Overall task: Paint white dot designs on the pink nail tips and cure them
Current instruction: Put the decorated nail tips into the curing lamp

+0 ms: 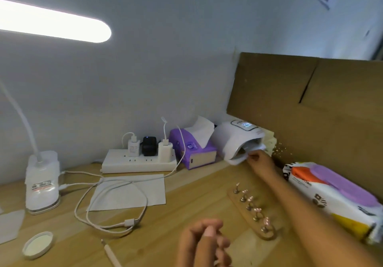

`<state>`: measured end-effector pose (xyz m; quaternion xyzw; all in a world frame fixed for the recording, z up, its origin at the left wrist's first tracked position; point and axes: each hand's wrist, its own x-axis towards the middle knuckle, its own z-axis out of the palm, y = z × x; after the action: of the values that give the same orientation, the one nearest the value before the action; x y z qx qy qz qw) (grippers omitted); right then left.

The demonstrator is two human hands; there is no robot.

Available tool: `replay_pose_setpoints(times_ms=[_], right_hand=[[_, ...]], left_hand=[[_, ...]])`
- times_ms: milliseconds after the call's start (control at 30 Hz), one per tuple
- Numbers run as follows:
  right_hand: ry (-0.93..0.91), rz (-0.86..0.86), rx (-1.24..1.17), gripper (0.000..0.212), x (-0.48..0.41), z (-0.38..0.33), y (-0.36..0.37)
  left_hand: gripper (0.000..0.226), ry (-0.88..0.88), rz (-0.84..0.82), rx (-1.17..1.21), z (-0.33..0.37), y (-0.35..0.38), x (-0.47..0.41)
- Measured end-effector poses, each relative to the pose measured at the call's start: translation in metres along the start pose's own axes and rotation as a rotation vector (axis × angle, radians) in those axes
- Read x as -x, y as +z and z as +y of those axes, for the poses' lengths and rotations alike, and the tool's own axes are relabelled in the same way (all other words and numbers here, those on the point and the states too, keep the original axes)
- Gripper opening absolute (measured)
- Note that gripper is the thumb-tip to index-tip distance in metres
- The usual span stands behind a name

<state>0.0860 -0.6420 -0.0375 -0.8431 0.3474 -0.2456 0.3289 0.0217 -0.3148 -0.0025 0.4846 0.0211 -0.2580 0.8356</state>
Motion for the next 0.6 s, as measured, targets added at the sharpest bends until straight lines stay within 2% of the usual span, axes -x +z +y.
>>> replay_pose_setpoints(times_ms=[67, 100, 233, 333, 400, 433, 500, 567, 600], right_hand=[[0.014, 0.042, 0.0, 0.022, -0.008, -0.002, 0.003], [0.018, 0.04, 0.019, 0.024, -0.009, -0.002, 0.003], [-0.049, -0.099, 0.23, 0.034, 0.011, -0.003, -0.013], [-0.201, -0.332, 0.608, 0.033, 0.056, -0.011, -0.047], [-0.212, -0.557, 0.799, 0.028, 0.094, -0.014, -0.079], [-0.166, -0.672, 0.808, 0.035, 0.113, -0.015, -0.094], [-0.04, -0.79, 0.727, 0.067, 0.149, -0.02, -0.109], [-0.062, -0.666, 0.692, 0.085, 0.173, -0.021, -0.101], [-0.095, -0.544, 0.661, 0.083, 0.181, -0.018, -0.09]], left_hand=[[0.028, 0.118, -0.025, 0.017, -0.025, 0.024, 0.0], [0.025, 0.079, -0.006, 0.041, -0.032, 0.027, -0.009], [0.023, 0.197, 0.087, -0.054, -0.055, 0.033, -0.018], [0.019, 0.288, 0.094, -0.106, -0.06, 0.029, -0.018], [0.017, 0.333, 0.027, -0.166, -0.061, 0.028, -0.014], [0.016, 0.35, -0.015, -0.188, -0.062, 0.027, -0.013], [0.015, 0.348, -0.058, -0.214, -0.063, 0.025, -0.011], [0.013, 0.329, -0.059, -0.183, -0.061, 0.023, -0.012], [0.013, 0.311, -0.055, -0.148, -0.06, 0.022, -0.012]])
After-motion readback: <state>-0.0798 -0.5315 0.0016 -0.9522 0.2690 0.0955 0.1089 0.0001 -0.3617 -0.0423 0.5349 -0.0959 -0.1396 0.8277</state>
